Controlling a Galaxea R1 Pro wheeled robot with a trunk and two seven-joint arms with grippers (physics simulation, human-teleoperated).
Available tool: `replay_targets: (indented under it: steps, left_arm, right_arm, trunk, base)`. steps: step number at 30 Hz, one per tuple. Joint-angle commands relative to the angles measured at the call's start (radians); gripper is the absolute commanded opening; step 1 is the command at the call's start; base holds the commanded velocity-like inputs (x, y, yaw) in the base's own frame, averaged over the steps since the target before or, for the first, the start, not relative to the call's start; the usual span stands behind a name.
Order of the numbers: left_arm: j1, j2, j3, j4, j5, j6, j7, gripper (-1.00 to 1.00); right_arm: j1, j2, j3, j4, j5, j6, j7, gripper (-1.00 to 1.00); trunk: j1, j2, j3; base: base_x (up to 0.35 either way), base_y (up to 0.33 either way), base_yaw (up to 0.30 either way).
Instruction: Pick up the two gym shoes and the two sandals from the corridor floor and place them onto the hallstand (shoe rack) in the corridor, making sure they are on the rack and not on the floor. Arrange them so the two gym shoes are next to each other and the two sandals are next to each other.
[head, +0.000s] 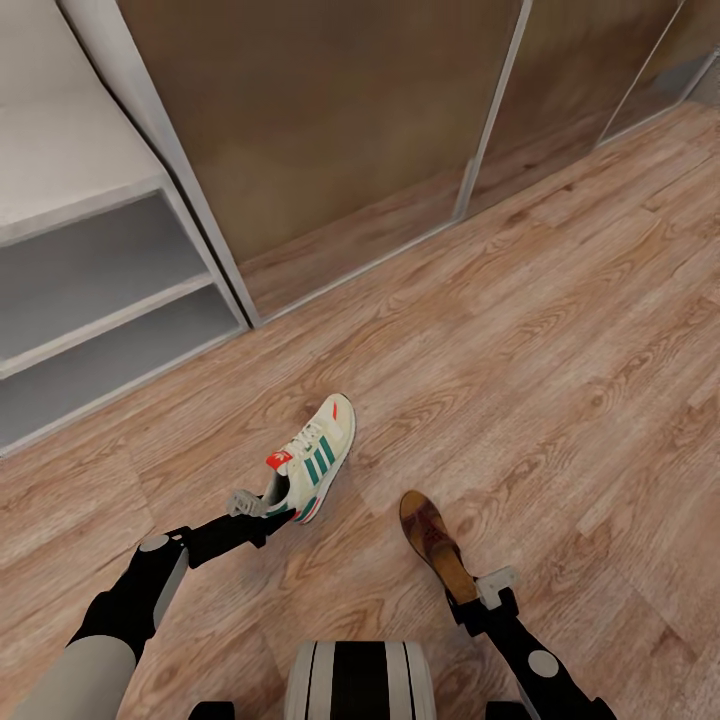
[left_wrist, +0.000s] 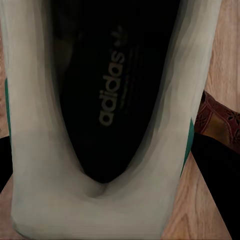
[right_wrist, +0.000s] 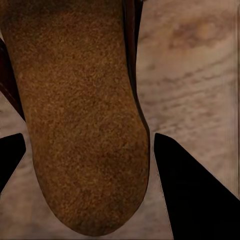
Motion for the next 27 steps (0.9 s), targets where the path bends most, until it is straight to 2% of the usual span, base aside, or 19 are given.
replay_targets:
  steps: [1, 15, 17, 21, 22, 23, 27]
  left_arm:
    - [0.0, -0.001, 0.003, -0.001, -0.003, 0.005, -0.005, -1.0]
    - [0.001, 0.008, 0.007, 0.003, -0.004, 0.005, -0.005, -1.0]
    - [0.024, 0.01, 0.051, 0.002, -0.006, 0.001, -0.005, -1.0]
    - [0.043, 0.013, 0.092, 0.001, -0.012, -0.006, -0.002, -1.0]
    - [0.049, 0.023, 0.106, 0.001, -0.015, -0.008, -0.001, -1.0]
    - [0.136, 0.081, 0.122, 0.004, -0.017, -0.013, 0.028, -1.0]
    - [0.219, 0.097, 0.124, 0.012, -0.017, -0.058, 0.11, -1.0]
  right_arm:
    - [0.0, 0.0, -0.002, 0.0, 0.002, -0.003, 0.005, -1.0]
    - [0.0, 0.002, -0.001, -0.006, 0.0, -0.003, 0.005, -1.0]
    - [0.0, 0.001, -0.002, -0.009, 0.0, -0.003, 0.005, -1.0]
    - [0.0, 0.0, -0.003, -0.01, 0.0, -0.003, 0.005, -1.0]
    - [0.0, 0.0, -0.004, -0.01, 0.0, -0.003, 0.004, -1.0]
    - [0.0, -0.002, -0.008, -0.01, -0.001, -0.004, 0.004, -1.0]
    - [0.0, -0.004, -0.009, -0.006, -0.003, -0.004, 0.003, -1.0]
  trunk:
    - [-0.001, 0.0, 0.003]
    - [-0.007, 0.003, 0.058]
    - [-0.008, 0.004, 0.065]
    - [-0.01, 0.005, 0.081]
    - [-0.01, 0.005, 0.085]
    - [-0.01, 0.005, 0.09]
    - [-0.012, 0.006, 0.11]
  base:
    - [0.0, 0.0, 0.0]
    - [0.0, 0.0, 0.0]
    - [0.0, 0.0, 0.0]
    - [0.0, 0.0, 0.0]
    - [0.0, 0.0, 0.0]
    - [0.0, 0.0, -0.07]
    - [0.0, 0.0, -0.099]
